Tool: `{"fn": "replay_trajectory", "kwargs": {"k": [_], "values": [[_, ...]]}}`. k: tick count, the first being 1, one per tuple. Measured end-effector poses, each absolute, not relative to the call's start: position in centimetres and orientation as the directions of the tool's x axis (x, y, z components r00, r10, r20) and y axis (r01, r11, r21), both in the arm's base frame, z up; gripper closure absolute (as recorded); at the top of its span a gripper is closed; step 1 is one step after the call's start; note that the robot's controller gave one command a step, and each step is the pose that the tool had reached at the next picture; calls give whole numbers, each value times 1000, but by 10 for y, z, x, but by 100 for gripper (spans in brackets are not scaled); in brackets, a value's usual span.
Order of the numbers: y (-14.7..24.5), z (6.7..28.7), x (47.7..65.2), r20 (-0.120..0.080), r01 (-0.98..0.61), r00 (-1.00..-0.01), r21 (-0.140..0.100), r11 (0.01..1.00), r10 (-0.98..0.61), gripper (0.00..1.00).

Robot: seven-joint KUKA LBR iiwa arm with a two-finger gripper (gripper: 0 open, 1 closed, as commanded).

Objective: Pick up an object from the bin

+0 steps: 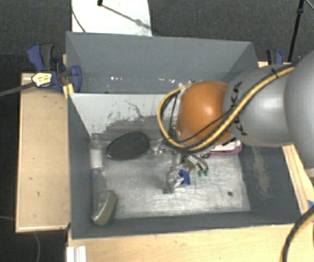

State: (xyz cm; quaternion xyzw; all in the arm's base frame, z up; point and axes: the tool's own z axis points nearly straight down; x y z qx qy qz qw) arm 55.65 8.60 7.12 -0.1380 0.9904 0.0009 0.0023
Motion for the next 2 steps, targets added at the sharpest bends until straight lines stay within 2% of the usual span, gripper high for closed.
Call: {"fn": "replay_trajectory", "kwargs": {"k": [1, 2], "values": [[26, 79, 516, 1, -467, -884, -1, 884, -467, 0], [28, 80, 517, 0, -462, -887, 1, 887, -462, 100]]}}
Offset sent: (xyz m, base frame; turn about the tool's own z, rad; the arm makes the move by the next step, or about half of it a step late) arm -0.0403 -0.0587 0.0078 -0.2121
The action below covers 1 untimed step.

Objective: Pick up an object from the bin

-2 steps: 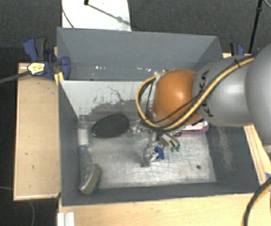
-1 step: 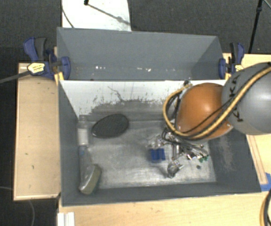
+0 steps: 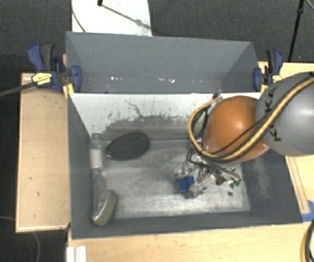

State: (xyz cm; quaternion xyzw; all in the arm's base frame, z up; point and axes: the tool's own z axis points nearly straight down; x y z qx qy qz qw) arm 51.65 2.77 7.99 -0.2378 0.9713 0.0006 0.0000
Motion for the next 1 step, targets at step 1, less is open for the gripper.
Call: {"fn": "replay_trajectory", "kwargs": {"k": [1], "values": [[1, 267, 562, -8, -717, -697, -8, 697, -717, 100]]}}
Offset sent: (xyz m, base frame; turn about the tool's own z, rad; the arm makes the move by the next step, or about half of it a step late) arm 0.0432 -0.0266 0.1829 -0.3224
